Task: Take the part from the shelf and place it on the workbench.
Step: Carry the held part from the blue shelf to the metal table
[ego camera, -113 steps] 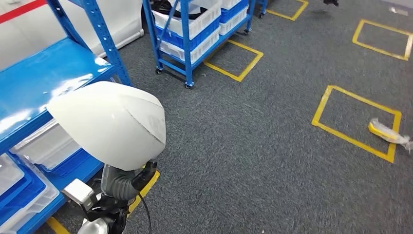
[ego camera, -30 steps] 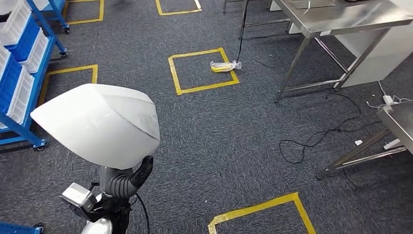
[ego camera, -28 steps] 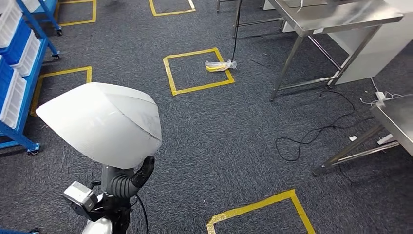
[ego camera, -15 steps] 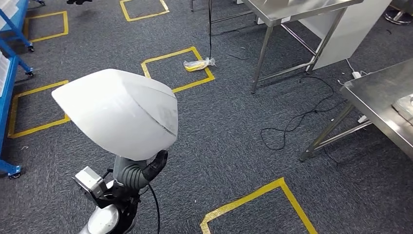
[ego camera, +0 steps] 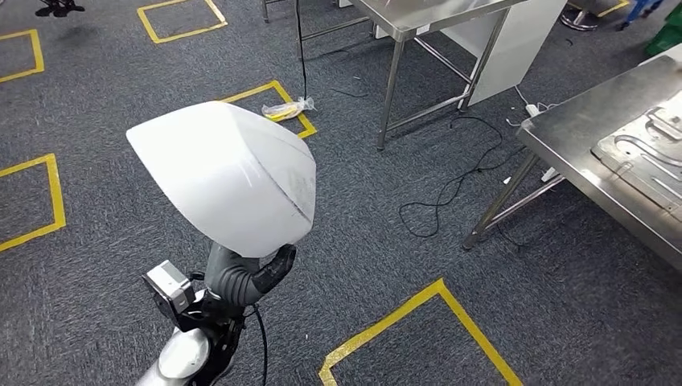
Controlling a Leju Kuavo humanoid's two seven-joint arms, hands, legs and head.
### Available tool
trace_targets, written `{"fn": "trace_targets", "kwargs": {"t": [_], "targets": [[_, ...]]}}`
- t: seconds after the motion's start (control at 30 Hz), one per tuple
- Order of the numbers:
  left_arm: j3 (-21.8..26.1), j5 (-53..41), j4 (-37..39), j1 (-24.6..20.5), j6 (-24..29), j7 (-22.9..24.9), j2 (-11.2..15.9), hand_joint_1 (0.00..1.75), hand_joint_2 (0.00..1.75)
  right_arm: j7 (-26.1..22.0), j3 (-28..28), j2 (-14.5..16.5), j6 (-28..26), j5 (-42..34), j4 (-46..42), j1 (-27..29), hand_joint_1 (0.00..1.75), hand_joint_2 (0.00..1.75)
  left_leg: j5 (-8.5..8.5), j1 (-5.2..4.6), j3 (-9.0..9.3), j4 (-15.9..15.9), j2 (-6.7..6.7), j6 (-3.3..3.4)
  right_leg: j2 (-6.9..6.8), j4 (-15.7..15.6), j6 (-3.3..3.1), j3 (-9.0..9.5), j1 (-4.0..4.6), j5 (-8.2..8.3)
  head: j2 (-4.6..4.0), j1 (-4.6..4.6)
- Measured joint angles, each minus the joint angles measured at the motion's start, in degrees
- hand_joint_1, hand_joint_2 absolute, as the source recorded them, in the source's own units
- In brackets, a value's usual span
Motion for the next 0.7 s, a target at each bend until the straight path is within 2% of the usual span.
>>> {"fn": "trace_targets", "kwargs": {"t": [0.03, 0.07, 0.1, 0.13, 0.17, 0.23, 0.27, 0.3, 0.37, 0.4, 0.47, 0.5, 0.57, 0.6, 0.63, 0.67, 0.7], "targets": [[-0.02, -0.01, 0.09, -0.01, -0.01, 0.03, -0.09, 1.75, 1.75, -0.07, 0.01, 0.00, 0.01, 0.10, 0.00, 0.00, 0.00, 0.00, -0.06, -0.06, -0.01, -0.01, 0.73, 0.10, -1.03, 4.02, 0.22, -1.98, -0.04, -1.80, 0.00, 0.05], [-0.02, -0.02, 0.20, 0.03, -0.01, 0.06, -0.11, 1.75, 1.75, -0.14, 0.01, -0.01, 0.01, 0.17, 0.00, 0.03, 0.00, 0.00, -0.14, -0.11, 0.00, 0.00, 1.43, 0.13, -1.47, 6.98, 0.39, -3.44, -0.11, -2.75, 0.00, 0.05], [-0.03, -0.03, 0.33, 0.07, -0.01, 0.08, -0.13, 1.75, 1.75, -0.24, 0.02, -0.01, 0.01, 0.26, 0.00, 0.10, 0.00, 0.00, -0.24, -0.14, 0.05, 0.01, 2.08, 0.13, -1.72, 8.15, 0.50, -3.99, -0.17, -2.69, 0.00, 0.05], [-0.03, -0.03, 0.43, 0.08, -0.01, 0.09, -0.14, 1.75, 1.75, -0.33, 0.03, -0.01, 0.01, 0.35, 0.00, 0.21, 0.00, 0.00, -0.36, -0.14, 0.16, 0.03, 2.68, 0.06, -1.95, 6.92, 0.52, -3.27, -0.23, -1.51, 0.00, 0.07], [-0.04, -0.04, 0.47, 0.08, -0.01, 0.08, -0.14, 1.75, 1.75, -0.41, 0.04, -0.03, 0.01, 0.45, 0.00, 0.32, 0.00, 0.00, -0.52, -0.15, 0.34, 0.05, 3.20, -0.06, -2.38, 3.56, 0.45, -1.43, -0.26, 0.38, 0.00, 0.06], [-0.04, -0.06, 0.50, 0.10, 0.09, -0.05, -0.14, 1.75, 1.75, -0.58, 0.07, -0.10, 0.01, 0.81, 0.00, 0.43, 0.00, 0.00, -0.96, -0.35, 0.73, 0.15, 4.14, -0.56, -4.25, -4.34, -0.02, 2.76, 0.03, 3.28, 0.00, 0.04], [-0.04, -0.07, 0.50, 0.14, 0.20, -0.16, -0.14, 1.75, 1.75, -0.65, 0.09, -0.15, 0.01, 1.01, 0.00, 0.41, 0.00, 0.00, -1.17, -0.50, 0.89, 0.18, 4.56, -0.88, -4.85, -6.69, -0.35, 3.94, 0.25, 3.85, 0.00, 0.02], [-0.04, -0.08, 0.50, 0.19, 0.37, -0.27, -0.14, 1.75, 1.75, -0.70, 0.13, -0.22, 0.01, 1.21, 0.00, 0.38, 0.00, 0.00, -1.36, -0.64, 1.03, 0.20, 4.99, -1.20, -5.06, -7.63, -0.67, 4.34, 0.49, 3.84, 0.00, -0.01], [-0.04, -0.10, 0.49, 0.30, 0.73, -0.44, -0.14, 1.75, 1.75, -0.78, 0.27, -0.36, 0.04, 1.49, 0.00, 0.37, 0.00, 0.00, -1.67, -0.73, 1.33, 0.13, 5.73, -1.80, -3.91, -7.70, -1.31, 4.29, 0.52, 3.87, 0.00, -0.03], [-0.03, -0.12, 0.48, 0.37, 0.91, -0.49, -0.13, 1.75, 1.75, -0.86, 0.37, -0.42, 0.09, 1.64, 0.00, 0.36, 0.00, 0.00, -2.04, -0.66, 1.40, 0.42, 5.27, -2.10, -3.39, -7.88, -1.59, 4.41, 0.38, 3.93, 0.00, -0.03], [0.04, -0.22, 0.44, 0.68, 1.17, -0.67, -0.09, 1.75, 1.75, -1.03, 0.51, -0.46, 0.18, 1.90, 0.00, 0.19, 0.00, 0.00, -4.25, -0.45, 0.15, 3.66, 2.86, -2.61, -2.45, -8.25, -2.26, 4.69, 0.03, 4.10, 0.00, -0.05], [0.10, -0.28, 0.44, 0.99, 1.27, -0.74, -0.03, 1.75, 1.75, -1.09, 0.56, -0.46, 0.20, 2.02, 0.00, 0.08, 0.00, 0.00, -6.07, -0.35, -1.42, 7.08, 1.47, -2.75, -1.97, -8.28, -2.47, 4.71, 0.04, 4.10, 0.00, -0.05], [0.26, -0.39, 0.44, 1.85, 1.57, -0.87, 0.15, 1.75, 1.75, -1.07, 0.65, -0.46, 0.25, 2.25, 0.00, -0.13, 0.00, 0.00, -9.14, -0.32, -5.35, 14.73, 0.39, -2.87, -0.75, -8.21, -2.73, 4.69, 0.13, 4.06, 0.00, -0.07], [0.37, -0.42, 0.44, 2.28, 1.80, -0.93, 0.27, 1.75, 1.75, -1.01, 0.75, -0.46, 0.31, 2.41, 0.00, -0.19, 0.00, 0.00, -9.22, -0.33, -6.55, 16.68, 0.26, -2.87, -0.04, -8.12, -2.76, 4.69, 0.17, 4.03, 0.00, -0.07], [0.50, -0.44, 0.44, 2.60, 2.06, -0.99, 0.36, 1.75, 1.75, -0.91, 0.89, -0.46, 0.40, 2.58, 0.00, -0.25, 0.00, 0.00, -8.06, -0.33, -6.69, 16.36, 0.18, -2.79, 0.70, -8.00, -2.76, 4.71, 0.19, 3.98, 0.00, -0.06], [0.66, -0.46, 0.44, 2.82, 2.29, -1.05, 0.43, 1.75, 1.75, -0.81, 1.05, -0.46, 0.49, 2.76, 0.00, -0.32, 0.00, 0.00, -5.95, -0.32, -5.81, 13.85, -0.09, -2.64, 1.43, -7.86, -2.73, 4.76, 0.20, 3.91, 0.00, -0.06], [0.86, -0.50, 0.42, 3.01, 2.50, -1.16, 0.50, 1.75, 1.75, -0.73, 1.21, -0.46, 0.56, 2.91, 0.00, -0.38, 0.00, 0.00, -3.54, -0.30, -4.28, 9.95, -1.01, -2.39, 2.12, -7.70, -2.68, 4.76, 0.17, 3.83, 0.00, -0.06]]}}
